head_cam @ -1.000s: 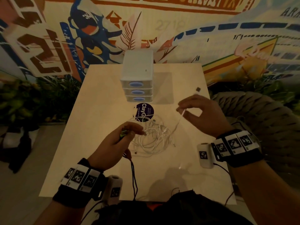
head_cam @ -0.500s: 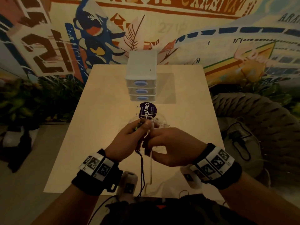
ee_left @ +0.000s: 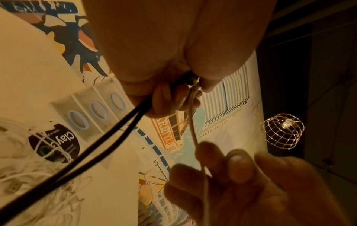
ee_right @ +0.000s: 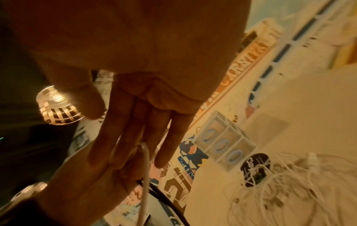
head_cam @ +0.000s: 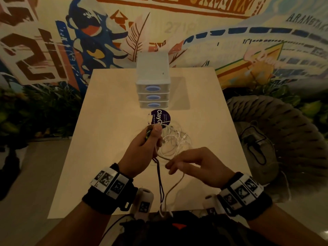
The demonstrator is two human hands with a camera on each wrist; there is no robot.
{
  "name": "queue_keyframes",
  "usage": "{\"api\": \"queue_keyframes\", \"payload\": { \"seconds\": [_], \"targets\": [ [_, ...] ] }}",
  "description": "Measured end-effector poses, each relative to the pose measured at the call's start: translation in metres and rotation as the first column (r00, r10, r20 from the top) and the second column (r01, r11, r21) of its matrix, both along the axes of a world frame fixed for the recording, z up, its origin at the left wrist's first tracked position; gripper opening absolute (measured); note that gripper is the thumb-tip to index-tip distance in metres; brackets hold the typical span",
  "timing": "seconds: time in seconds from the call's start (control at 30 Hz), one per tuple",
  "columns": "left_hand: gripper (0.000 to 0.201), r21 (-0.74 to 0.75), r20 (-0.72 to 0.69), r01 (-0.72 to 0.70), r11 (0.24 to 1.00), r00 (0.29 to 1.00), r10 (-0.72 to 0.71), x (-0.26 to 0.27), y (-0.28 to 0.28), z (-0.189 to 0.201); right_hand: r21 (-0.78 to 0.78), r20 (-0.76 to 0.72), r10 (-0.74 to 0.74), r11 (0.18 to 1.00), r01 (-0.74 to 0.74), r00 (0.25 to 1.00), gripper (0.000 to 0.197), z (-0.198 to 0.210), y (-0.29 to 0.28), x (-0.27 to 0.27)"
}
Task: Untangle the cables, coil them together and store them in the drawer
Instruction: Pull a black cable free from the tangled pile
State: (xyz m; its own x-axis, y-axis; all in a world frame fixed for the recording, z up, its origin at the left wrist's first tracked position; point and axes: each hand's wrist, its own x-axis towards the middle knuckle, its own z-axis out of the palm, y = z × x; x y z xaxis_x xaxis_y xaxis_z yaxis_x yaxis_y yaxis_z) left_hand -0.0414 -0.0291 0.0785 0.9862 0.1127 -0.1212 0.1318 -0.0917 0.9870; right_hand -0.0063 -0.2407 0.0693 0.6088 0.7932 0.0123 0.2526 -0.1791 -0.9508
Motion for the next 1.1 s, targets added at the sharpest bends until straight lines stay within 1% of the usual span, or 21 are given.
{"api": "queue_keyframes", "payload": {
  "seconds": [0.03, 0.13, 0.17, 0.2, 0.23, 0.27, 0.3, 0.33, 0.4, 0.47, 0.53, 0.6, 0.7, 0.77, 0.8, 0.87, 0.9, 0.93, 0.97, 1.0, 1.1],
  "targets": [
    [0.036, -0.044, 0.009, 0.013, 0.999, 1.000, -0.013, 0.000, 0.000, -0.001, 0.004, -0.045, -0.064, 0.998, 0.064, 0.997, 0.007, -0.002, 0.003, -0.003],
    [0.039, -0.122, 0.037, 0.076, 0.990, 0.997, -0.072, -0.001, -0.002, -0.002, -0.083, -0.221, -0.262, 0.965, 0.249, 0.940, 0.038, -0.017, 0.019, -0.008],
    [0.040, -0.147, 0.044, 0.075, 0.986, 0.997, -0.069, -0.001, -0.003, -0.001, -0.129, -0.273, -0.305, 0.952, 0.279, 0.913, 0.042, -0.023, 0.023, -0.008],
    [0.040, -0.186, 0.046, 0.057, 0.981, 0.998, -0.049, 0.000, -0.002, -0.001, -0.182, -0.294, -0.331, 0.940, 0.288, 0.897, 0.040, -0.031, 0.025, -0.008],
    [0.039, -0.240, 0.052, 0.035, 0.970, 0.998, -0.023, 0.000, 0.000, -0.001, -0.239, -0.287, -0.347, 0.928, 0.284, 0.893, 0.034, -0.037, 0.025, -0.008],
    [0.038, -0.293, 0.064, 0.019, 0.956, 0.998, 0.000, 0.000, 0.004, -0.001, -0.293, -0.258, -0.339, 0.920, 0.261, 0.905, 0.024, -0.043, 0.024, -0.008],
    [0.037, -0.333, 0.075, 0.011, 0.943, 0.997, 0.015, 0.001, 0.009, 0.000, -0.355, -0.213, -0.295, 0.912, 0.208, 0.931, 0.016, -0.049, 0.022, -0.009],
    [0.036, -0.363, 0.077, 0.004, 0.932, 0.997, 0.026, 0.001, 0.015, 0.001, -0.423, -0.164, -0.218, 0.896, 0.131, 0.962, 0.016, -0.053, 0.019, -0.011],
    [0.034, -0.405, 0.063, -0.018, 0.914, 0.997, 0.047, 0.002, 0.026, 0.002, -0.556, -0.094, -0.082, 0.831, 0.016, 0.992, 0.033, -0.061, 0.014, -0.018],
    [0.036, -0.394, 0.050, -0.040, 0.918, 0.997, 0.065, 0.003, 0.035, 0.001, -0.607, -0.134, -0.093, 0.794, -0.007, 0.987, 0.040, -0.070, 0.007, -0.026],
    [0.039, -0.347, 0.055, -0.048, 0.937, 0.996, 0.071, 0.001, 0.040, 0.001, -0.595, -0.220, -0.132, 0.803, -0.026, 0.966, 0.036, -0.082, -0.004, -0.037],
    [0.037, -0.351, 0.057, -0.034, 0.936, 0.997, 0.057, -0.002, 0.043, 0.000, -0.599, -0.246, -0.148, 0.800, -0.030, 0.958, 0.037, -0.095, -0.012, -0.050],
    [0.025, -0.449, 0.044, -0.029, 0.893, 0.998, 0.054, -0.004, 0.047, 0.004, -0.686, -0.236, -0.159, 0.726, -0.048, 0.959, 0.047, -0.122, -0.023, -0.068],
    [0.009, -0.487, 0.038, -0.036, 0.873, 0.997, 0.062, -0.004, 0.048, 0.005, -0.734, -0.204, -0.081, 0.672, -0.098, 0.976, 0.052, -0.136, -0.026, -0.077],
    [0.005, -0.502, 0.036, -0.032, 0.864, 0.998, 0.057, -0.004, 0.048, 0.006, -0.746, -0.197, -0.040, 0.655, -0.123, 0.980, 0.052, -0.139, -0.026, -0.080],
    [0.016, -0.530, 0.016, -0.022, 0.848, 0.999, 0.036, -0.005, 0.048, 0.006, -0.750, -0.212, 0.005, 0.641, -0.166, 0.977, 0.048, -0.140, -0.026, -0.083],
    [0.022, -0.542, 0.004, -0.019, 0.840, 1.000, 0.025, -0.005, 0.047, 0.006, -0.757, -0.212, 0.034, 0.626, -0.186, 0.977, 0.041, -0.139, -0.026, -0.082],
    [0.028, -0.550, -0.007, -0.016, 0.835, 1.000, 0.014, -0.005, 0.046, 0.007, -0.759, -0.209, 0.073, 0.617, -0.209, 0.975, 0.030, -0.139, -0.028, -0.081],
    [0.032, -0.549, -0.012, -0.008, 0.836, 1.000, 0.001, -0.006, 0.045, 0.008, -0.753, -0.210, 0.095, 0.620, -0.223, 0.973, 0.015, -0.137, -0.029, -0.080],
    [0.034, -0.541, -0.015, 0.002, 0.841, 1.000, -0.012, -0.006, 0.043, 0.009, -0.734, -0.223, 0.114, 0.634, -0.244, 0.968, 0.006, -0.136, -0.030, -0.078],
    [0.042, -0.447, 0.002, 0.052, 0.893, 0.998, -0.057, -0.010, 0.038, 0.012, -0.686, -0.327, 0.092, 0.661, -0.303, 0.941, 0.033, -0.117, -0.030, -0.070]
  ]
}}
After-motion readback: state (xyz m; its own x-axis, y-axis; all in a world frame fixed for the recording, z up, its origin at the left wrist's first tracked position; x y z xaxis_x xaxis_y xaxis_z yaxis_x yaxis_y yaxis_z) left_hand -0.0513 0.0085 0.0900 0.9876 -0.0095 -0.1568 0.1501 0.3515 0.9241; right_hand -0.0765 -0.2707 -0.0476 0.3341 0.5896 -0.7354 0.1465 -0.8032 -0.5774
